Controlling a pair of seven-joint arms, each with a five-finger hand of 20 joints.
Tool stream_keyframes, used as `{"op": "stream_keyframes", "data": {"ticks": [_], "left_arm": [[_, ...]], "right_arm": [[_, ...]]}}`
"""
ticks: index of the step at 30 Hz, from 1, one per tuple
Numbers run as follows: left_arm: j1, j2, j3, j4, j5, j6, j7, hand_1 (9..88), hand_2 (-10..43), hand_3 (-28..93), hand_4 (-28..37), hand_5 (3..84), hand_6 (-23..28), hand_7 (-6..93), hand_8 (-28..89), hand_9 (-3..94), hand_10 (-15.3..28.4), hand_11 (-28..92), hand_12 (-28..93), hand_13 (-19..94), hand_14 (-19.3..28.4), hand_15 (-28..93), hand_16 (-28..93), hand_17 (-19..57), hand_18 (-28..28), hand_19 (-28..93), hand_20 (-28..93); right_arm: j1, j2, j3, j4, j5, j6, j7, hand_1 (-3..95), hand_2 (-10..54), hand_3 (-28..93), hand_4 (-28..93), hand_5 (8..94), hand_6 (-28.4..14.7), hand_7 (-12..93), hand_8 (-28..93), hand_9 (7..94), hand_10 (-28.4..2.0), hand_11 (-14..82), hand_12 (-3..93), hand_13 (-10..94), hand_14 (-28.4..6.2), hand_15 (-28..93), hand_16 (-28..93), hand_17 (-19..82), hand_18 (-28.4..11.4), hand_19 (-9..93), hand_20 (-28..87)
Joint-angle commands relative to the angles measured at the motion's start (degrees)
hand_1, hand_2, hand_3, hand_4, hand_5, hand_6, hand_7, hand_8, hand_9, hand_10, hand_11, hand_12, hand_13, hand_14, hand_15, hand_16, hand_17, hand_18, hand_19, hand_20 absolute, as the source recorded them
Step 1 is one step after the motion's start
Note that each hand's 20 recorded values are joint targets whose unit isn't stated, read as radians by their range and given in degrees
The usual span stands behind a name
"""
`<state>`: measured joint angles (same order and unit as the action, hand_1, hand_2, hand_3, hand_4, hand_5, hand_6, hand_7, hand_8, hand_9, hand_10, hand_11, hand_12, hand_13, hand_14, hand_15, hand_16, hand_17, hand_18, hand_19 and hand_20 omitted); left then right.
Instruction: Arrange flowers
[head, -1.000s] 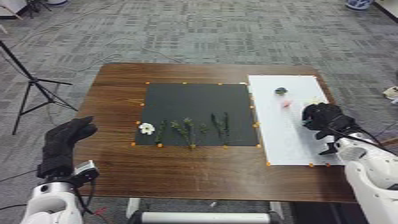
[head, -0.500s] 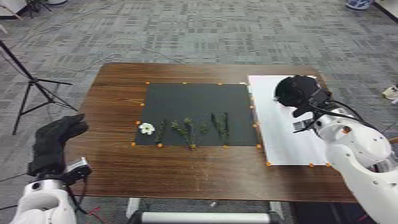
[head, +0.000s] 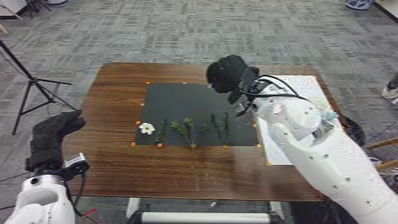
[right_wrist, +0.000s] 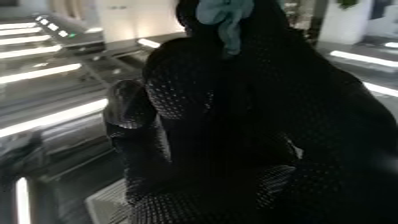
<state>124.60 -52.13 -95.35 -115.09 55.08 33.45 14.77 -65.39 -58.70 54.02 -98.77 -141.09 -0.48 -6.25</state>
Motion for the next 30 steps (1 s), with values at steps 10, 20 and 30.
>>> {"op": "stream_keyframes", "data": {"ticks": [10, 20, 30], "left_arm": [[-2.0, 0.04, 1.98, 0.02, 0.75, -1.90, -2.01, 28.9, 13.4, 68, -25.3, 57.4, 3.0, 18.6, -8, 56.1, 14.7, 28, 14, 46, 18.6, 31, -4, 10.3, 11.9, 10, 19], [-3.2, 0.26, 2.83, 0.34, 0.90, -2.99, -2.90, 28.8, 13.8, 68, -25.2, 57.5, 2.7, 18.7, -9, 56.0, 14.8, 28, 14, 46, 18.7, 31, -4, 10.0, 12.0, 10, 19], [-3.9, 0.33, 3.14, 0.48, 0.83, -3.79, -2.60, 28.7, 14.1, 67, -25.1, 57.3, 2.4, 19.1, -9, 55.7, 14.5, 28, 14, 46, 18.4, 30, -4, 9.8, 12.0, 10, 19]], "right_arm": [[-0.3, -19.6, -0.2, 12.3, -8.5, -7.1, -1.5, 59.0, -9.5, 66, -23, 78.3, 3.6, 29, 5, 88.0, -8.8, 8.8, 41.4, 80, -6.7, 59, 34, 41, -21.8, 84, 57], [-1.4, -26.2, 0.4, 18.2, -12.0, -4.2, 0.6, 58.3, -9.5, 67, -23, 79.3, 4.0, 28, 4, 88.4, -8.1, 6.7, 38.2, 80, -6.9, 59, 35, 41, -21.9, 84, 57], [-1.9, -30.5, 0.9, 20.3, -16.5, -6.2, 3.1, 57.9, -9.5, 67, -24, 79.4, 4.4, 28, 4, 88.1, -7.6, 6.0, 36.9, 79, -7.0, 58, 35, 40, -22.1, 83, 57]]}}
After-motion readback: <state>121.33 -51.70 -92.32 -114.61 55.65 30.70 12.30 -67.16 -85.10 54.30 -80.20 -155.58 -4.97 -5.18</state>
